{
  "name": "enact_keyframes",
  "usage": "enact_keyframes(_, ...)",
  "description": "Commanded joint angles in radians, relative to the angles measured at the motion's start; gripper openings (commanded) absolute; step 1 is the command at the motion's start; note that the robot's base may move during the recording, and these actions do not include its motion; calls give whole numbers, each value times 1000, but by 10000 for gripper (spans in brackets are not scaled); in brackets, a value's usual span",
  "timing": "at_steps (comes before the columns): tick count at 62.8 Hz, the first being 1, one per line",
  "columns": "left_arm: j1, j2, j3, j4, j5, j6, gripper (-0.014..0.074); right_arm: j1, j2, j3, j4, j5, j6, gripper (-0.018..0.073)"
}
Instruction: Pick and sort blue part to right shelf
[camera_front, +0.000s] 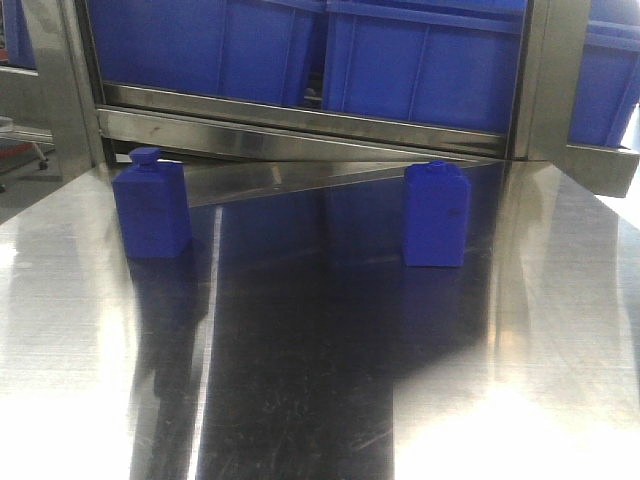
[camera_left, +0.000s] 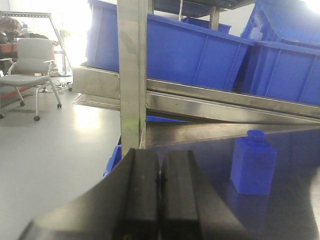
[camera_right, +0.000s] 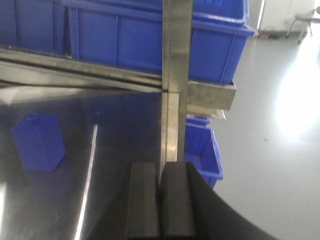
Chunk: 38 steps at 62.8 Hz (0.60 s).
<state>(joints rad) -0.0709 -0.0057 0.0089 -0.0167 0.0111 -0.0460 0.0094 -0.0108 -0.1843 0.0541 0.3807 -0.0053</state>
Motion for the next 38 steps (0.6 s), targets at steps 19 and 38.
enact_keyframes(19,-8,-17,22,-3,-84,-2,123,-1,160,-155,-7,138,-37,47)
enact_keyframes(38,-8,-17,22,-3,-84,-2,123,-1,414,-303,-17,144,-33,47)
